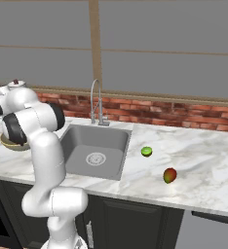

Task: There is a mixed pile of frozen fruits and vegetables on the counter. Locate all the frozen vegetables and place the items in a bowl on the counter. Take all the frozen fruits and defrost them in a running sink.

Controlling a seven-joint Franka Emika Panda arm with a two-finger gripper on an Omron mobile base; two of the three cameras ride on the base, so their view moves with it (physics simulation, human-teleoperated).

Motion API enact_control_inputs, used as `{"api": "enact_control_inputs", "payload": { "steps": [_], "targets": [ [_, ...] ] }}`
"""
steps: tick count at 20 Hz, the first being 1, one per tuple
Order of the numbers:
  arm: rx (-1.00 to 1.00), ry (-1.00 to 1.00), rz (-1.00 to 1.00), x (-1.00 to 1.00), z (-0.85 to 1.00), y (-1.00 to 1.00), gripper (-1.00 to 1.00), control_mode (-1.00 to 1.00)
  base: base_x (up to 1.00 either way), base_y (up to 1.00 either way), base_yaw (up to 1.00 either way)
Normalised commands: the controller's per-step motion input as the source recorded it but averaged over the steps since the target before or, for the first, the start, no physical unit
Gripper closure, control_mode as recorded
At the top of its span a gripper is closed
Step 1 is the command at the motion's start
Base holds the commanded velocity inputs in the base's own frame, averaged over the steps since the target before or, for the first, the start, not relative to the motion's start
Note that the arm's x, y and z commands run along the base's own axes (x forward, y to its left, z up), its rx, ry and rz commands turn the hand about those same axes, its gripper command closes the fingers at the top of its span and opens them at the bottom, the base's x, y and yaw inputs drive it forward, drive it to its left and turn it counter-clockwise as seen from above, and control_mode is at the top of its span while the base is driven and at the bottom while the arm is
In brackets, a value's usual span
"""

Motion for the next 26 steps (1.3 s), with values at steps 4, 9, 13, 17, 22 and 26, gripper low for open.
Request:
{"api": "enact_control_inputs", "payload": {
  "steps": [4,9,13,17,22,26],
  "targets": [
    [0.0,0.0,0.0,0.0,0.0,0.0,-1.0,-1.0,0.0,0.0,0.0],
    [0.0,0.0,0.02,0.0,0.07,-0.02,-1.0,-1.0,0.0,0.0,0.0],
    [-0.06,0.0,0.02,0.07,0.4,0.0,-1.0,-1.0,0.0,0.0,0.0],
    [-0.01,0.0,0.0,0.08,0.61,0.0,-1.0,-1.0,0.0,0.0,0.0],
    [0.01,-0.03,-0.07,-0.43,0.49,-0.49,-1.0,-1.0,0.0,0.0,0.0],
    [0.08,-0.09,-0.15,-1.0,0.02,-0.99,-1.0,-1.0,0.0,0.0,0.0]
  ]
}}
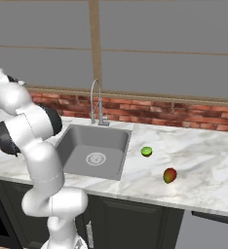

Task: There is a mixed pile of frozen fruits and vegetables on the counter. Locate all the frozen vegetables and place the items in a bowl on the counter. Take all the frozen fruits and defrost them in a running sink.

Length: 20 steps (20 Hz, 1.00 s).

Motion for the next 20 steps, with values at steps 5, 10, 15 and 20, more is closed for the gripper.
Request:
{"api": "enact_control_inputs", "payload": {
  "steps": [5,10,15,20],
  "targets": [
    [0.15,-0.26,-0.05,-0.99,0.0,-1.0,-1.0,-1.0,0.0,0.0,0.0],
    [0.07,-0.14,-0.01,-0.39,0.1,-1.0,-1.0,-1.0,0.0,0.0,0.0],
    [0.0,-0.08,0.0,-0.2,0.0,-0.99,-1.0,-1.0,0.0,0.0,0.0],
    [0.0,0.01,0.0,0.04,-0.08,-1.0,-1.0,-1.0,0.0,0.0,0.0]
  ]
}}
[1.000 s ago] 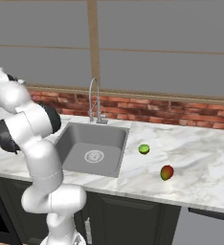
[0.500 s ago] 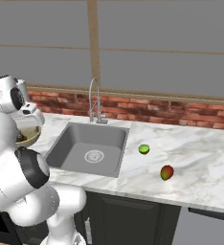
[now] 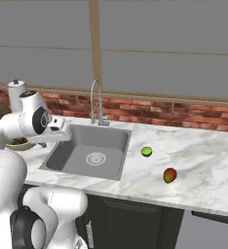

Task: There is a mixed pile of frozen fruits and vegetables on the counter. Locate all the frozen vegetables and place the items in a bowl on the counter. Take all the frozen fruits and defrost them in a running sink.

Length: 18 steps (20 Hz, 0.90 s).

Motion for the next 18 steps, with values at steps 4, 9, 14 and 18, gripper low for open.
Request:
{"api": "enact_control_inputs", "payload": {
  "steps": [4,9,14,18],
  "targets": [
    [0.0,0.06,0.0,0.27,-0.08,-1.0,-1.0,-1.0,0.0,0.0,0.0],
    [0.03,0.0,0.06,0.3,-0.02,-1.0,-1.0,-1.0,0.0,0.0,0.0],
    [0.0,0.1,0.05,0.57,-0.08,-1.0,-1.0,-1.0,0.0,0.0,0.0],
    [-0.04,0.15,0.0,0.82,-0.27,-1.0,-1.0,-1.0,0.0,0.0,0.0]
  ]
}}
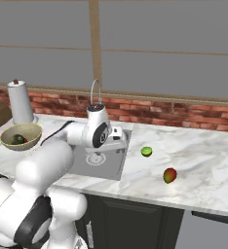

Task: There is a mixed pile of frozen fruits and vegetables on the counter. Locate all the frozen vegetables and place the items in a bowl on the counter. Take all the frozen fruits and defrost them in a running sink.

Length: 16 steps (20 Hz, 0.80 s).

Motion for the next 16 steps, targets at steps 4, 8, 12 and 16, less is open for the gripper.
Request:
{"api": "enact_control_inputs", "payload": {
  "steps": [4,8,12,16],
  "targets": [
    [-0.1,0.15,-0.08,1.0,-0.32,-1.0,-1.0,-1.0,0.0,0.0,0.0],
    [-0.08,0.12,-0.07,1.0,-0.39,-0.99,-1.0,-1.0,0.0,0.0,0.0],
    [-0.03,0.05,-0.02,0.91,-0.17,-0.75,-1.0,-1.0,0.0,0.0,0.0],
    [0.02,0.0,0.03,0.32,0.0,-0.36,-1.0,-1.0,0.0,0.0,0.0]
  ]
}}
